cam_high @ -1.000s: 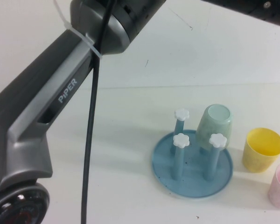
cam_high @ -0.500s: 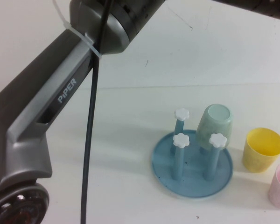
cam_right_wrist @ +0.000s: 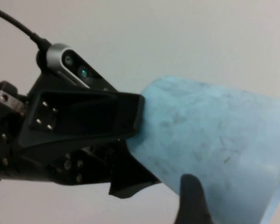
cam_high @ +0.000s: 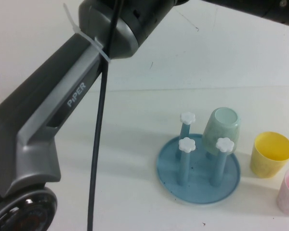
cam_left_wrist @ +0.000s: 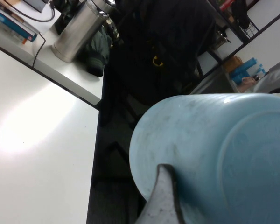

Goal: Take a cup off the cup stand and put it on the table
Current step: Hand over the cup

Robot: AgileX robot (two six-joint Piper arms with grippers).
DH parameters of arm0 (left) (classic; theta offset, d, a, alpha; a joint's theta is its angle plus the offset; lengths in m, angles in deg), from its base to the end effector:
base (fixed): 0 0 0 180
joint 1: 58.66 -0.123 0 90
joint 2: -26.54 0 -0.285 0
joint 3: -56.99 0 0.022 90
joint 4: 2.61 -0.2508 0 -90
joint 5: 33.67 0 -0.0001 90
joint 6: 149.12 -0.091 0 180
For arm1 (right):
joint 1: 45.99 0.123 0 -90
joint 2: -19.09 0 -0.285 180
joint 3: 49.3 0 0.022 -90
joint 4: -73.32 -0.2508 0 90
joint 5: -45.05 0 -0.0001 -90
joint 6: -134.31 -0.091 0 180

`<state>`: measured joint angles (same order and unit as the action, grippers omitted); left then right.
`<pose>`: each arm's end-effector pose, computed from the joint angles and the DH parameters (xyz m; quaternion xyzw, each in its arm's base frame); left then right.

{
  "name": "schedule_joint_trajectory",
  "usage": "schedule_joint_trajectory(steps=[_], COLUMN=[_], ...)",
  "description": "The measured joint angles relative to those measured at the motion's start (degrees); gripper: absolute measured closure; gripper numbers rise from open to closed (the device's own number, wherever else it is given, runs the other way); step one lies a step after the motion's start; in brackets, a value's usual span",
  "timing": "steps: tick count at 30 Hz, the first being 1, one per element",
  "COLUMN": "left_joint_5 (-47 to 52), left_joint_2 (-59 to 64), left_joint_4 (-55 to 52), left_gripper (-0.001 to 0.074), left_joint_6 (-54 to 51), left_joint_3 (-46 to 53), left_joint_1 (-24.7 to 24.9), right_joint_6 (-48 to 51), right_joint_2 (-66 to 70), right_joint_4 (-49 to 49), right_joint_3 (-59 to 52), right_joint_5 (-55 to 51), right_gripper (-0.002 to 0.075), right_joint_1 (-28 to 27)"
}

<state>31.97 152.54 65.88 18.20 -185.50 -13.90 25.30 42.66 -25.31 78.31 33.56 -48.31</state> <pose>0.2505 -0.3570 0.4746 0.3679 0.6497 -0.6388 0.1856 0.0633 0.0155 0.3434 0.0798 0.6002 0.2333 0.7609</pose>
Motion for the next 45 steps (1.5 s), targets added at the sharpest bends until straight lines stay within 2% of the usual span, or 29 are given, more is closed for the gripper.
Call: schedule_joint_trajectory(steps=[12, 16, 21, 25, 27, 29, 32, 34, 36, 40, 43, 45], left_joint_5=[-3.1, -4.9, -4.7, -2.2, -0.1, 2.5, 5.2, 5.9, 6.4, 7.1, 7.1, 7.1], left_joint_2=[1.6, 1.8, 2.0, 1.9, 1.1, 0.0, -2.4, -4.2, -5.8, -9.7, -14.6, -19.3], left_joint_4=[1.5, -1.2, -2.0, -2.1, -2.5, -4.6, -12.2, -19.1, -25.6, -41.3, -54.5, -59.5], left_gripper=[0.0189, 0.0081, 0.0045, 0.0059, 0.0096, 0.0165, 0.0370, 0.0559, 0.0651, 0.0720, 0.0731, 0.0732], left_joint_6=[-10.1, -11.4, -11.4, -11.4, -11.4, -11.4, -11.4, -11.1, -9.8, -5.7, -2.3, -0.5], left_joint_3=[-0.2, -0.2, -0.2, -0.2, -0.2, -0.2, -0.2, -0.2, -0.3, 0.0, 3.8, 8.4], left_joint_1=[2.7, 4.3, 5.0, 4.7, 4.0, 3.0, 1.9, 1.8, 2.0, 2.3, 2.3, 2.3], right_joint_6=[0.0, 3.7, 7.5, 11.5, 14.3, 17.3, 19.9, 20.7, 21.1, 19.1, 11.6, 4.8], right_joint_2=[-0.1, -0.1, -0.2, -0.2, -0.2, -0.1, 0.1, 0.9, 2.8, 8.4, 13.7, 17.9], right_joint_4=[-0.7, -0.8, -0.8, -0.8, -0.8, -0.8, -0.8, -0.8, -0.8, 2.5, 12.4, 21.7], right_joint_3=[0.0, 0.4, 0.5, 0.5, 0.5, 0.5, 0.5, 0.5, 0.5, 3.1, 8.2, 13.2], right_joint_5=[1.3, -2.3, -2.7, 0.7, 4.2, 5.3, 4.2, 2.2, -1.0, -9.7, -18.2, -25.0], right_gripper=[0.0536, 0.0667, 0.0695, 0.0705, 0.0708, 0.0708, 0.0708, 0.0708, 0.0708, 0.0708, 0.0708, 0.0708], right_joint_1=[0.0, 0.1, 0.3, 0.3, 0.3, 0.3, 0.3, 0.3, 0.3, 0.3, 0.3, 0.3])
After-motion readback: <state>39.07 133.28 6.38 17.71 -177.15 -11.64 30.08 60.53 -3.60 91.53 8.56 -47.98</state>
